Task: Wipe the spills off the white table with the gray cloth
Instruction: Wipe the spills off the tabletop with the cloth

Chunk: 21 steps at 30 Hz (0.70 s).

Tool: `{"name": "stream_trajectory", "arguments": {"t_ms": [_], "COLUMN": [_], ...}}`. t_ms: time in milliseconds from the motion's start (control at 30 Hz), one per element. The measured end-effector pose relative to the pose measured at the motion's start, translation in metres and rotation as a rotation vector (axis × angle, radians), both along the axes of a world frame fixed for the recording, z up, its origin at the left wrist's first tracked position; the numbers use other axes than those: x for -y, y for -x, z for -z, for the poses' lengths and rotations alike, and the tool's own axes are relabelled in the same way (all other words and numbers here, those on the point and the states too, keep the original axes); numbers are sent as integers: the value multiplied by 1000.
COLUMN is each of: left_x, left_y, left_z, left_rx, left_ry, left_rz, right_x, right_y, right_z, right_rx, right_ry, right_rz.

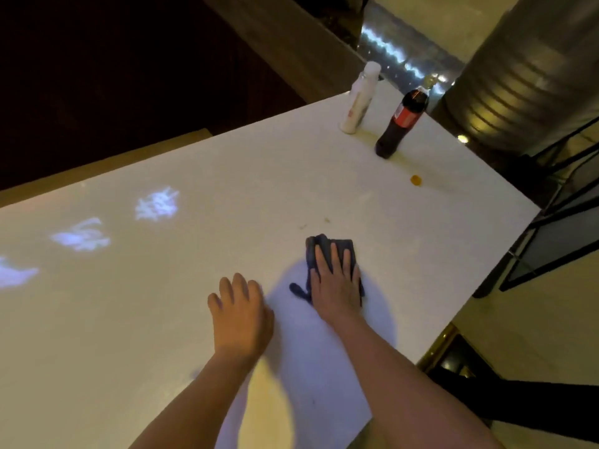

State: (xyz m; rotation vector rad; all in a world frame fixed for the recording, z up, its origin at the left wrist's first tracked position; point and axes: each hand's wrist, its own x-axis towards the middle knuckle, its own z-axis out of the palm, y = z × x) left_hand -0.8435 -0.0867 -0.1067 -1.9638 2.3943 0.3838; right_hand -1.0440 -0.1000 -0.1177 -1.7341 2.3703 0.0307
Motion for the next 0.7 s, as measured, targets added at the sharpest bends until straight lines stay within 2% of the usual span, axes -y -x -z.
{"name": "stream_trajectory", "arguments": {"t_ms": [100, 200, 300, 500, 633, 700], "left_x": [0, 1, -1, -1, -5, -5], "left_y": [25, 33, 33, 28, 5, 3], "left_z": [5, 11, 13, 11, 7, 2], "left_rx": [32, 23, -14, -159, -120, -100], "left_ry": [58, 123, 138, 140, 139, 123], "left_rz": [-128, -209, -209, -287, -234, -260], "right_x": [72, 117, 126, 87, 93, 107], "right_y": [77, 114, 86, -62, -42, -2], "right_z": [0, -3, -2, 4, -3, -7], "right_rx": [-36, -74, -10, 55, 7, -16], "right_ry": [2, -32, 4, -6, -48, -19], "right_rz": [-106, -134, -80, -693, -837, -721]}}
